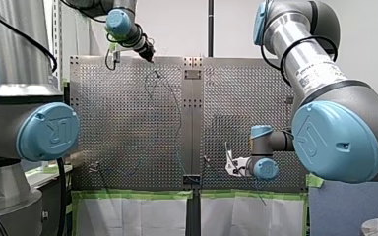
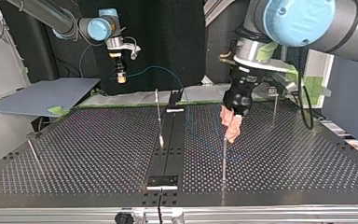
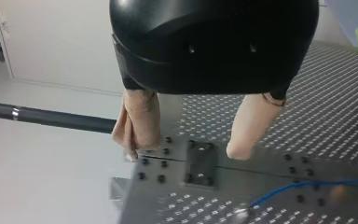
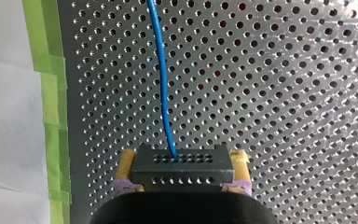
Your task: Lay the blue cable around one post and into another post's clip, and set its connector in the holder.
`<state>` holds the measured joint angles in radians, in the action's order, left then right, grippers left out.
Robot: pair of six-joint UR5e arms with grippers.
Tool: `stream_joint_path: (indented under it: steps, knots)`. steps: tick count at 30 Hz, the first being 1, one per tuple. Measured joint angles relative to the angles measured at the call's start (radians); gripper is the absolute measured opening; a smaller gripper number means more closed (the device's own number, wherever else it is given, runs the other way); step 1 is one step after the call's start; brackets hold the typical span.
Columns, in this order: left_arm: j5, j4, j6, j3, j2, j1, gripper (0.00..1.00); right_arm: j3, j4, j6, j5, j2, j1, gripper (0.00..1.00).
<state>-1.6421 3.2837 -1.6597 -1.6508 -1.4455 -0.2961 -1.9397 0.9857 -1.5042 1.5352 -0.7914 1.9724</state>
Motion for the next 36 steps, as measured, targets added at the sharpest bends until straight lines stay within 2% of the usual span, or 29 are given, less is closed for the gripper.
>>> stream_joint_path:
  steps: [9, 15, 20, 23, 27, 31, 34, 36]
  knots:
    - [-0.077, -0.077, -0.077, -0.078, -0.077, -0.078, 1.00, 0.001, -0.023, 0.033, 0.023, -0.011, 0.004, 0.00]
    - [-0.129, -0.130, -0.128, -0.130, -0.130, -0.130, 1.00, 0.001, -0.026, 0.033, 0.027, -0.029, 0.009, 0.00]
    - [-0.175, -0.176, -0.148, -0.176, -0.175, -0.176, 1.00, 0.001, -0.039, 0.033, 0.035, -0.044, 0.014, 0.00]
    - [-0.198, -0.199, -0.161, -0.199, -0.198, -0.199, 1.00, 0.001, -0.049, 0.024, 0.040, -0.051, 0.017, 0.00]
    - [-0.236, -0.237, -0.159, -0.237, -0.236, -0.237, 1.00, 0.001, -0.053, -0.004, 0.042, -0.053, 0.021, 0.00]
    - [-0.278, -0.279, -0.158, -0.279, -0.277, -0.279, 1.00, 0.001, -0.052, -0.022, 0.045, -0.053, 0.021, 0.00]
    - [-0.307, -0.309, -0.159, -0.308, -0.293, -0.308, 1.00, 0.001, -0.051, -0.031, 0.051, -0.054, 0.024, 0.00]
    - [-0.325, -0.327, -0.157, -0.328, -0.304, -0.328, 1.00, 0.001, -0.051, -0.028, 0.057, -0.055, 0.027, 0.00]
